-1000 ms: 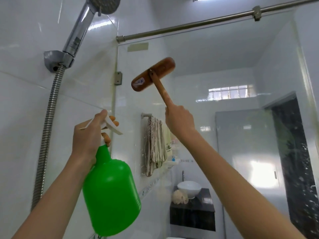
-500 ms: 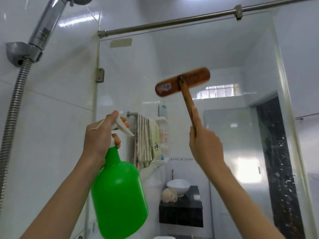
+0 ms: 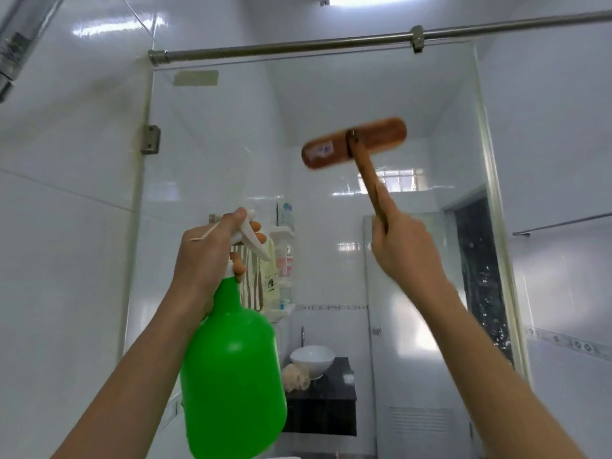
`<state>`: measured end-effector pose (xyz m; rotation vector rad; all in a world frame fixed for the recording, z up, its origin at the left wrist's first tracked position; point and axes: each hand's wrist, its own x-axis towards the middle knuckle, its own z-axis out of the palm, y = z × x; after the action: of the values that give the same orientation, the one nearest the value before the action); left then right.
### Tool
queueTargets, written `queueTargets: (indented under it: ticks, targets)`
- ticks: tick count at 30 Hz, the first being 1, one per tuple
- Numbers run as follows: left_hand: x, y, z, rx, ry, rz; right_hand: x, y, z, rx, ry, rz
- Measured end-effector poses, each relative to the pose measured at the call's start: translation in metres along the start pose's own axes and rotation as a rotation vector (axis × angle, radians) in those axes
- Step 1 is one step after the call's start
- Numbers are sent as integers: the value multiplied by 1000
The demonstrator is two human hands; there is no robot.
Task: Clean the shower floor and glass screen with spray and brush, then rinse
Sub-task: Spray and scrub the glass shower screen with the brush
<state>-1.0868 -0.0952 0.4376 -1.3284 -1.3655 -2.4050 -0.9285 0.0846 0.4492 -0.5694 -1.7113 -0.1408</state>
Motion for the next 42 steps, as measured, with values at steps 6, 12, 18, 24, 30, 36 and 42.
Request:
queueTargets:
  ticks: [6,12,18,24,30,36,42]
  targets:
    - [-6,-4,11,1,-5,1,18,39,-28,99,85,61]
    - [-12,-10,17,26,-14,-24,-54,65,-30,58,58,95]
    - [-27,-24,30,27,6,-37,-35,88,-43,76,76,96]
    - [-45,-34,35,46,-18,-52,-123,95,-19,5,16,149]
    - [-60,-35,41,66,-35,-58,-77,110,-28,65,48,124]
    - [-82,-45,35,69,-43,-54,-178,108,-18,61,-34,120]
    - [-103,-61,36,77,-29,-90,-143,121,-20,48,6,147]
